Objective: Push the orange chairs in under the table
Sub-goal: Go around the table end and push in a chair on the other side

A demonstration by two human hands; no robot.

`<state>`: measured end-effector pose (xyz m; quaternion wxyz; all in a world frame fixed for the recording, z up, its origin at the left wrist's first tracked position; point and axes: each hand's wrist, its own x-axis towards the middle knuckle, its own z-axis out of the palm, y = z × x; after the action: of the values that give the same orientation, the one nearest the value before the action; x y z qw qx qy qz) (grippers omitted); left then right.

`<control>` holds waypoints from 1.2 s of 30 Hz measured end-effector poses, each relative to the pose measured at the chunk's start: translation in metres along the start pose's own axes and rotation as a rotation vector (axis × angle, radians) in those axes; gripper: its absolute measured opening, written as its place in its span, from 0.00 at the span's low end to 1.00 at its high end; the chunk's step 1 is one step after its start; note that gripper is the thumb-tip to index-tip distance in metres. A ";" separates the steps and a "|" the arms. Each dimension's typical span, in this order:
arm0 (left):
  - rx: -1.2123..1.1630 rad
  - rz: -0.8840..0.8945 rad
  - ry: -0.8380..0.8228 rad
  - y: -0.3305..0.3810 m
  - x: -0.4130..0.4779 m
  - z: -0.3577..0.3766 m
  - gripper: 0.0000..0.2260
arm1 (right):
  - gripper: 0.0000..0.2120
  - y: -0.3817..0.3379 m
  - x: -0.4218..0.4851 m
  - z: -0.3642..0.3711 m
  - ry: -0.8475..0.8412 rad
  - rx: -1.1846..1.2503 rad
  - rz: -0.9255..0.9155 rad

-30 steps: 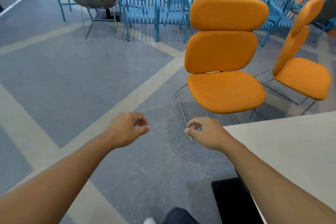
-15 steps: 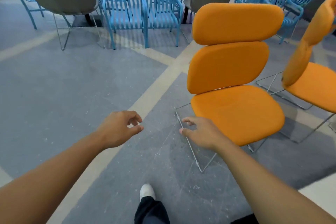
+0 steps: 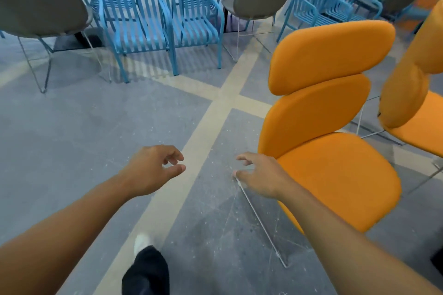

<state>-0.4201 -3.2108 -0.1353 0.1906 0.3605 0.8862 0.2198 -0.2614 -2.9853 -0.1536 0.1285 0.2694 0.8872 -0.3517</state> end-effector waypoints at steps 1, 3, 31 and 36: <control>0.008 0.014 -0.016 -0.011 0.019 -0.007 0.10 | 0.25 -0.005 0.016 -0.001 0.013 0.006 0.018; 0.022 0.033 -0.041 -0.028 0.047 -0.017 0.10 | 0.24 -0.010 0.039 -0.005 0.029 0.042 0.052; 0.070 0.684 -0.393 0.082 0.526 -0.061 0.09 | 0.22 0.047 0.224 -0.208 0.849 0.317 0.778; 0.058 0.790 -0.436 0.142 0.576 -0.049 0.10 | 0.33 0.037 0.253 -0.274 0.979 0.535 0.671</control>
<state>-0.7505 -2.7156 -0.1232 0.2643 0.7143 0.6255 0.1695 -0.4583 -2.6749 -0.0830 -0.2592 0.6837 0.5928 -0.3377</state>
